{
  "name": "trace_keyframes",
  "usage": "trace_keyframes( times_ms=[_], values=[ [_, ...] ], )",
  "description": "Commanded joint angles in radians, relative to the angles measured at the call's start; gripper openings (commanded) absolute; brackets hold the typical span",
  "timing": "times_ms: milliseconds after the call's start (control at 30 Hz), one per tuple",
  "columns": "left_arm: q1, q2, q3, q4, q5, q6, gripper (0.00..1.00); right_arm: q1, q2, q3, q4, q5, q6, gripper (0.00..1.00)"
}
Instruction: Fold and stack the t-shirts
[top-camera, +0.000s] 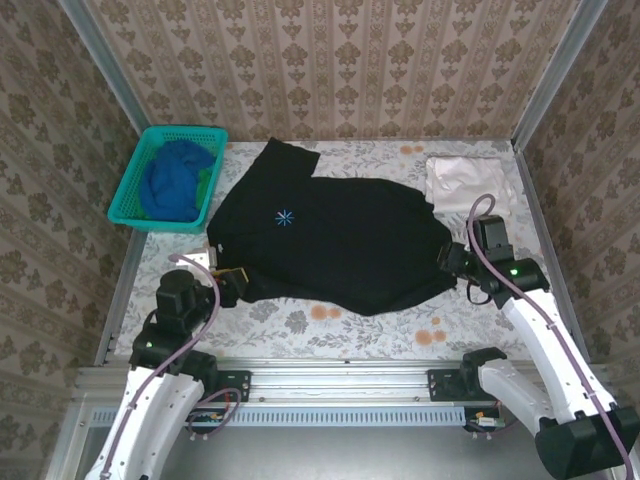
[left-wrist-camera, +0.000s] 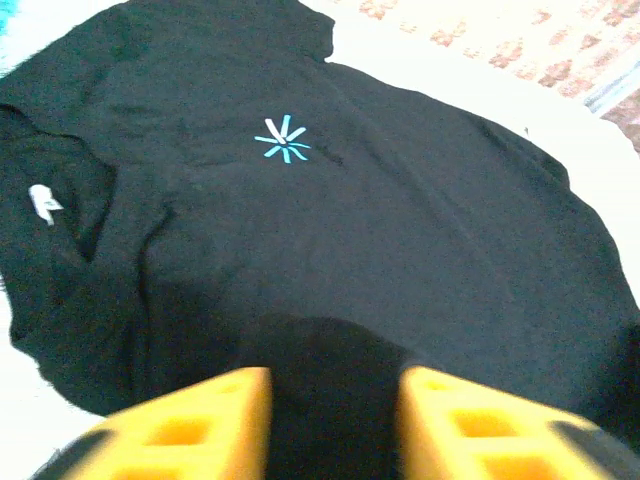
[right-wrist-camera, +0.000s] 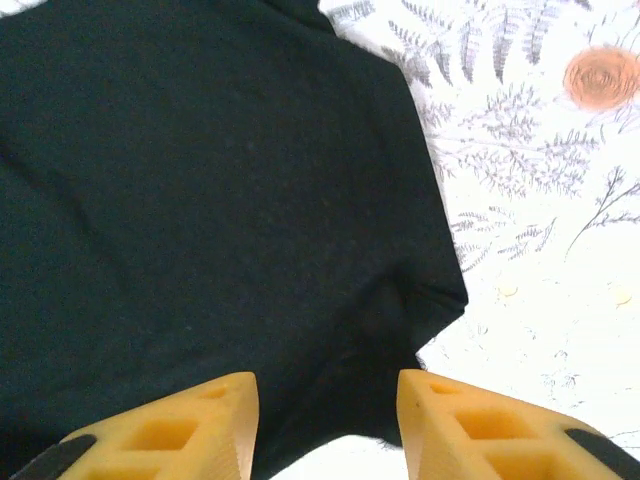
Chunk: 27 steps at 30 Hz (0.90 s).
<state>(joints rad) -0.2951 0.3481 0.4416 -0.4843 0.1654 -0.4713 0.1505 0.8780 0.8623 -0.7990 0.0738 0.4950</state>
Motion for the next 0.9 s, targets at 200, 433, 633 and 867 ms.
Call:
trace_keyframes(
  times_ms=[200,433,633,867],
  values=[
    [-0.004,0.150,0.122,0.060,-0.144,0.036,0.68,0.190,0.169,0.104,0.188,-0.057,0.007,0.54],
    [0.015,0.737,0.299,0.266,-0.154,0.067,0.65,0.273,0.698,0.216,0.247,0.015,0.036,0.52],
    [0.093,1.223,0.529,0.269,-0.047,0.092,0.62,0.199,0.778,0.102,0.297,0.012,0.126,0.61],
    [0.142,1.552,0.823,0.100,-0.091,0.108,0.59,0.051,0.889,0.184,0.273,-0.025,0.094,0.63]
  ],
)
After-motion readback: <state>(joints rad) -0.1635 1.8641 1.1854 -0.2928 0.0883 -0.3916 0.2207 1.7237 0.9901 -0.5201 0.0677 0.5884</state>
